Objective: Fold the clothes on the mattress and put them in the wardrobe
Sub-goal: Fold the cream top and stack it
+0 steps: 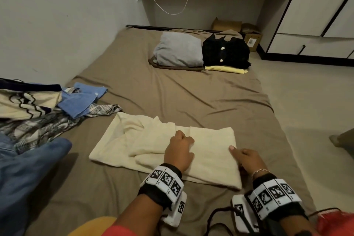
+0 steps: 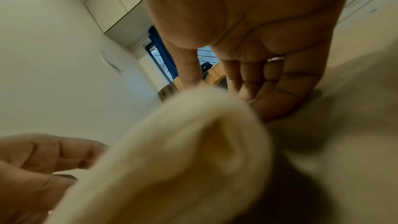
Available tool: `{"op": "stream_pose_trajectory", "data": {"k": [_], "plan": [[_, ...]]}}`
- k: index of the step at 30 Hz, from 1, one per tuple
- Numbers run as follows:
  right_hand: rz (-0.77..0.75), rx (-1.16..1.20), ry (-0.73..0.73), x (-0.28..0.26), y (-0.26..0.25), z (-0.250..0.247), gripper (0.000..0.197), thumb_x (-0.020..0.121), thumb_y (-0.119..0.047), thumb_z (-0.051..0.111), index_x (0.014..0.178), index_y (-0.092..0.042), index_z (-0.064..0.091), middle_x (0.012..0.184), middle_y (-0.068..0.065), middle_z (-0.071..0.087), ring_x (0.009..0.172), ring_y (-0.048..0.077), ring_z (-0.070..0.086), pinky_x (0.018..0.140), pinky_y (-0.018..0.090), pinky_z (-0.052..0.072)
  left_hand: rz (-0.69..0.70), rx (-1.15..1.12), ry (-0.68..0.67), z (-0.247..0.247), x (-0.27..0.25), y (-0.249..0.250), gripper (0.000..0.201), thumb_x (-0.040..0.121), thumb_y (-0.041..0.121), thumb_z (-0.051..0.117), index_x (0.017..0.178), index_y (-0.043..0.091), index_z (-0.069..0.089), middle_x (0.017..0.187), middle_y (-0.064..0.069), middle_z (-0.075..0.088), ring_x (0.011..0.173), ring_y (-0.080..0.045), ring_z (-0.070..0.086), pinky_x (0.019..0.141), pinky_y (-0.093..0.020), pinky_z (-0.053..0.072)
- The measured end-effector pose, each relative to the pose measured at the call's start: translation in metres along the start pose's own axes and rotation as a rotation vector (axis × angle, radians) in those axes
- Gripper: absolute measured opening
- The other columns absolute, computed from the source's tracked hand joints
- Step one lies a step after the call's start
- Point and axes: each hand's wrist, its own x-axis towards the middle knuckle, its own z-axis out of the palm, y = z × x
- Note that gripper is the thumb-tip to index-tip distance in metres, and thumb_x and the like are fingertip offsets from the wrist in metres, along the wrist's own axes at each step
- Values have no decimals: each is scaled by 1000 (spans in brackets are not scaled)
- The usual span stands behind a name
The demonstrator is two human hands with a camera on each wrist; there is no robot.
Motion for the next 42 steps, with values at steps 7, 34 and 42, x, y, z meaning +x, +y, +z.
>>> {"op": "stream_pose_trajectory", "data": {"k": [7, 34, 42], "plan": [[17, 208, -133, -11, -18, 4, 23, 83, 3, 60, 106, 1, 55, 82, 8, 60, 69, 18, 54, 55, 25, 46, 19, -23, -189, 7, 0, 4, 35, 90, 12, 50, 125, 7, 52, 124, -13, 43, 114, -31, 49, 98, -38, 39], [-151, 224, -596, -81, -185, 148, 32, 92, -10, 54, 116, -19, 34, 76, 9, 48, 55, 20, 51, 42, 24, 48, -543, -940, 81, -111, -9, -132, 38, 94, 46, 42, 80, 15, 58, 70, -3, 61, 59, -16, 57, 53, -22, 45], [-465, -321, -215, -43, -93, 84, 15, 85, -6, 58, 93, -19, 61, 78, 0, 57, 74, 19, 55, 73, 33, 47, -409, -829, 36, -105, 2, -149, 38, 79, -23, 52, 106, 3, 49, 81, -10, 59, 62, -13, 61, 62, -23, 52]]}}
